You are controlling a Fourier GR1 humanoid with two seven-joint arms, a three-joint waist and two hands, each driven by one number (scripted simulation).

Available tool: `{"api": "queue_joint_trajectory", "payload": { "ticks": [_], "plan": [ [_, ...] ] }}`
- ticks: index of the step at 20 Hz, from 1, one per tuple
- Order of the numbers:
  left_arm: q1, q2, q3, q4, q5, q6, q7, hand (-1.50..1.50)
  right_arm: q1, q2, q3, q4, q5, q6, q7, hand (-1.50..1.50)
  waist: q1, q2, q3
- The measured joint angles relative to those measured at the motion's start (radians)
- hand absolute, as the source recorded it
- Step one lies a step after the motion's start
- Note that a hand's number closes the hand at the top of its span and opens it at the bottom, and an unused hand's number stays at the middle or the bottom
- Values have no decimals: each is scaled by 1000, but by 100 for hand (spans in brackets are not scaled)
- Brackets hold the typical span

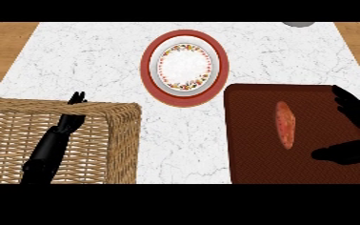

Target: Pick the sweet potato from the tray and place it in the plate

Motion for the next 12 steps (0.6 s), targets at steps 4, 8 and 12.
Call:
{"api": "queue_joint_trajectory", "payload": {
  "ticks": [4, 8, 12],
  "plan": [
    [5, 1, 4, 0, 6, -7, -13, 0, -36, 25, 37, 72, 29, 48, -27, -150, -1, -1, 0],
    [9, 1, 7, 8, 6, -3, -29, 0, -74, 48, 52, 128, 37, 89, -43, -150, -5, -3, 2],
    [11, 1, 8, 16, 8, -3, -46, 0, -99, 75, 77, 173, 52, 130, -66, -150, -7, -5, 5]
  ]
}}
